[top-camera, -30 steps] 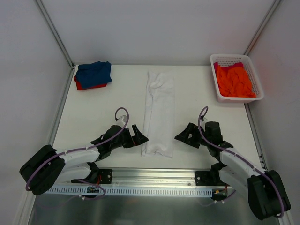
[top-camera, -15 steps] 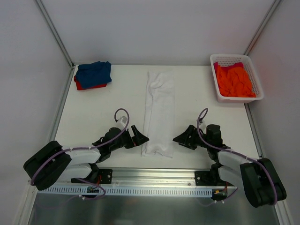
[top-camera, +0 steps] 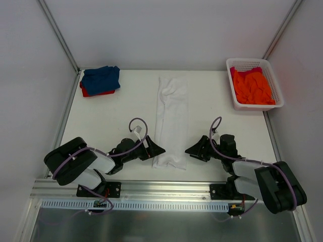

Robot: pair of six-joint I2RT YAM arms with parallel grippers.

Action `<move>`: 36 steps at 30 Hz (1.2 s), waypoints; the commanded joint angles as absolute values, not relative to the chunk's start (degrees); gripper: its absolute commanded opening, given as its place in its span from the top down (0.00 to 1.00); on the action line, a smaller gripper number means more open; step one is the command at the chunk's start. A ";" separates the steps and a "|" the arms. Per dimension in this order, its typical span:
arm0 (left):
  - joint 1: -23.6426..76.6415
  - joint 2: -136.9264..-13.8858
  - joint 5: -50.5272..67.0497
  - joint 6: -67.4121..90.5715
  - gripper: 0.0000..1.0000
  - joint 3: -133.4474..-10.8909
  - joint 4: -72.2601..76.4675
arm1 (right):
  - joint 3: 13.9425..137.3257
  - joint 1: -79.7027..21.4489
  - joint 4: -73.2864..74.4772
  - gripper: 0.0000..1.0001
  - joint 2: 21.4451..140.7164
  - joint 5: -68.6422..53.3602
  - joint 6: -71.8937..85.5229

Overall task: Fold and stack the t-shirts
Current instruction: Fold the tshirt

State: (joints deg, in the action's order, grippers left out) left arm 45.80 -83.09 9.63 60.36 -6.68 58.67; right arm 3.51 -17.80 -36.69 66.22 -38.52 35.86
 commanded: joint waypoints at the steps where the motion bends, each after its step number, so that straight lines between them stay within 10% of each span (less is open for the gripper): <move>1: 46.67 -85.78 9.32 59.41 0.15 -3.43 46.14 | 1.32 -19.95 -41.30 0.32 68.46 -37.44 36.91; 11: 47.11 -75.33 5.81 58.36 0.16 -2.20 34.20 | 2.37 -24.43 -55.18 0.44 79.88 -36.56 41.30; 20: 47.11 -75.75 4.57 57.83 0.45 -2.02 33.21 | 2.20 -24.61 -62.32 0.57 84.64 -37.53 43.95; 30: 47.90 -84.46 6.33 58.62 0.48 -2.81 41.04 | 3.25 -25.14 -60.55 0.59 84.46 -37.18 43.42; 36: 48.78 -86.40 6.68 59.33 0.76 -2.81 42.36 | 3.34 -25.49 -61.17 0.74 85.51 -37.09 43.51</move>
State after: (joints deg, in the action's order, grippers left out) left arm 47.68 -83.59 7.42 61.43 -5.54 54.81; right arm 3.20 -25.06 -57.87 84.66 -37.23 43.44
